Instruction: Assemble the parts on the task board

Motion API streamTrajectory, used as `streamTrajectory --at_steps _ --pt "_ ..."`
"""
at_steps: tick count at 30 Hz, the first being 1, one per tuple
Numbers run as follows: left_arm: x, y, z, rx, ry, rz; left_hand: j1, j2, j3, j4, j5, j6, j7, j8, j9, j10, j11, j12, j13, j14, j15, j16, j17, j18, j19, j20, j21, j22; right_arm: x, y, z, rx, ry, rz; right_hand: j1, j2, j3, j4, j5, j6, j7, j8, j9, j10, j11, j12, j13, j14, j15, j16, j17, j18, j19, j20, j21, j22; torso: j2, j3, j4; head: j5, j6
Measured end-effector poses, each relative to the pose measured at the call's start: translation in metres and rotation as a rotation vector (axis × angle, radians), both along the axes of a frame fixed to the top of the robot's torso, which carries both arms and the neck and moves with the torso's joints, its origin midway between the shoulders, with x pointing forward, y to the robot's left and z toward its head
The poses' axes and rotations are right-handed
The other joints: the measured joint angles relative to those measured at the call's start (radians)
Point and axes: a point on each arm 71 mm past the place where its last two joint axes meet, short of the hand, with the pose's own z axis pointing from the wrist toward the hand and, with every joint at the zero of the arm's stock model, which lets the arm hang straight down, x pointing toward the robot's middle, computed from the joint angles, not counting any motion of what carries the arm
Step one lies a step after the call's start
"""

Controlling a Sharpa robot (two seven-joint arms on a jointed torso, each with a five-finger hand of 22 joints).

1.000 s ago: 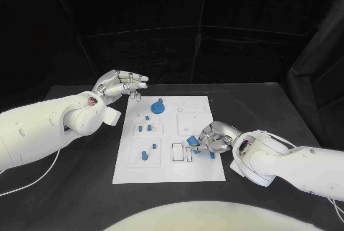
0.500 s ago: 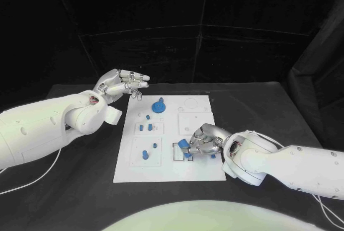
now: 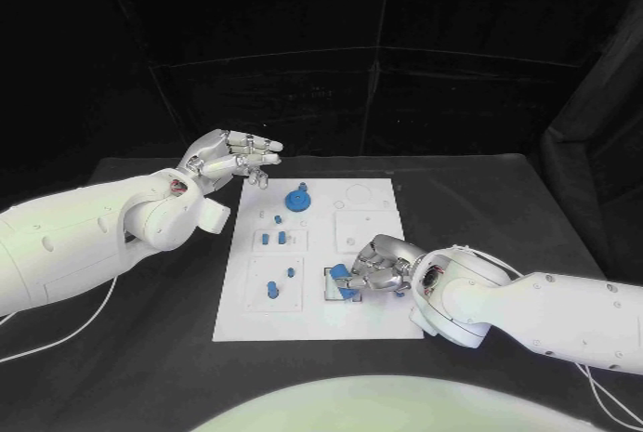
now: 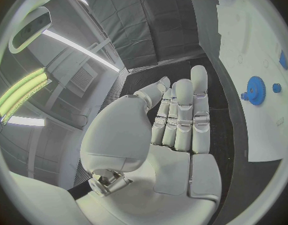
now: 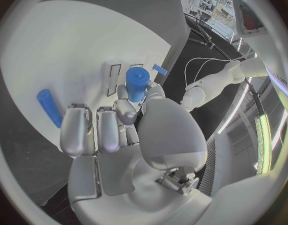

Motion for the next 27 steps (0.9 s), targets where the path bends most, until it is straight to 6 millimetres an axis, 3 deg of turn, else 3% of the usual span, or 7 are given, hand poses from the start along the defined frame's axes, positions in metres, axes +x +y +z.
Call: streamTrajectory --at_steps 2,7,11,14,18,22,27 --pt "0.0 0.0 0.0 0.0 0.0 0.0 0.0 0.0 0.0 0.0 0.0 0.0 0.0 0.0 0.0 0.0 0.0 0.0 0.0 0.0 0.0 0.0 0.0 0.0 0.0 0.0 0.0 0.0 0.0004 0.0007 -0.0004 -0.002 0.002 -0.003 -0.013 0.012 -0.014 0.0 -0.061 0.002 -0.002 0.0 0.009 0.0 0.0 -0.006 0.001 0.002 -0.002 0.0 -0.002 0.0 0.0 0.0 0.0 -0.001 0.0 0.0 -0.0001 0.001 -0.001" --pt "-0.0001 -0.0001 0.0 -0.001 0.001 -0.002 0.0 0.0 0.0 0.0 0.0 0.0 0.0 0.0 0.0 0.0 0.0 0.0 0.0 0.0 0.0 0.0 0.0 0.0 0.0 0.0 0.0 0.0 0.0009 0.0039 -0.0012 -0.004 0.007 -0.006 -0.082 0.001 -0.057 0.002 -0.292 0.004 -0.003 -0.003 0.022 0.0 0.0 -0.025 -0.005 0.004 -0.004 -0.01 -0.013 0.0 0.0 0.0 -0.003 -0.014 0.0 0.0003 -0.0001 0.004 -0.003" --pt "-0.0003 -0.0004 0.0001 -0.001 0.001 -0.003 0.0 0.0 0.0 0.0 0.0 0.0 0.0 0.0 0.0 0.0 0.0 0.0 0.0 0.0 0.0 0.0 0.0 0.0 0.0 0.0 0.0 0.0 0.0015 0.0039 -0.0019 -0.011 0.01 -0.015 -0.122 -0.036 -0.059 0.005 -0.374 -0.006 0.006 -0.01 0.031 -0.034 0.0 -0.085 -0.06 0.004 -0.004 -0.022 -0.029 0.0 -0.008 0.003 -0.016 -0.04 -0.001 0.0003 -0.0001 0.005 -0.002" --pt "-0.0003 -0.0002 0.0001 -0.001 0.001 -0.003 0.0 0.0 0.0 0.0 0.0 0.0 0.0 0.0 0.0 0.0 0.0 0.0 0.0 0.0 0.0 0.0 0.0 0.0 0.0 0.0 0.0 -0.001 0.0025 0.0023 -0.0025 -0.017 0.01 -0.028 -0.169 -0.083 -0.009 0.007 -0.409 -0.019 0.013 -0.014 0.042 -0.056 0.006 -0.13 -0.098 0.004 -0.004 -0.033 -0.041 0.0 -0.016 0.009 -0.027 -0.058 -0.001 0.0003 0.0 0.007 -0.001" --pt "-0.0002 0.0002 0.0001 -0.001 0.001 -0.002 0.0 0.0 0.0 0.0 0.0 0.0 0.0 0.0 0.0 0.0 0.0 0.0 0.0 0.0 0.0 0.0 0.0 0.0 0.0 0.0 0.0 -0.001 0.0028 0.0018 -0.0025 -0.021 0.008 -0.038 -0.187 -0.101 0.009 0.009 -0.419 -0.019 0.013 -0.014 0.047 -0.063 0.005 -0.156 -0.123 0.004 -0.004 -0.037 -0.05 0.0 -0.016 0.009 -0.031 -0.07 -0.001 0.0007 -0.0001 0.009 -0.001" --pt "-0.0001 0.0003 0.0001 0.0 0.001 -0.002 0.0 0.0 0.0 0.0 0.0 -0.004 0.004 0.0 0.0 -0.004 0.004 0.0 0.0 0.0 0.0 0.0 -0.001 0.0 0.0 0.0 0.0 -0.002 0.0026 0.0025 -0.0021 -0.02 0.006 -0.039 -0.184 -0.099 0.026 0.006 -0.412 -0.019 0.013 -0.014 0.051 -0.063 0.005 -0.162 -0.128 0.004 -0.004 -0.037 -0.051 0.0 -0.016 0.009 -0.035 -0.072 -0.001 0.001 -0.0001 0.009 0.001" --pt "0.0 0.0002 0.0 0.0 0.001 -0.002 0.0 0.0 0.0 0.0 0.0 -0.004 0.004 0.0 0.0 -0.004 0.004 0.0 0.0 0.0 0.0 0.0 -0.002 0.0 0.0 0.0 0.0 -0.002 0.0012 0.0051 -0.001 -0.01 0.004 -0.018 -0.098 -0.056 0.057 -0.026 -0.338 -0.019 0.013 -0.014 0.062 -0.063 0.005 -0.162 -0.124 0.004 -0.004 -0.037 -0.044 0.0 -0.016 0.009 -0.035 -0.066 -0.002 0.0014 -0.0001 0.008 0.001"
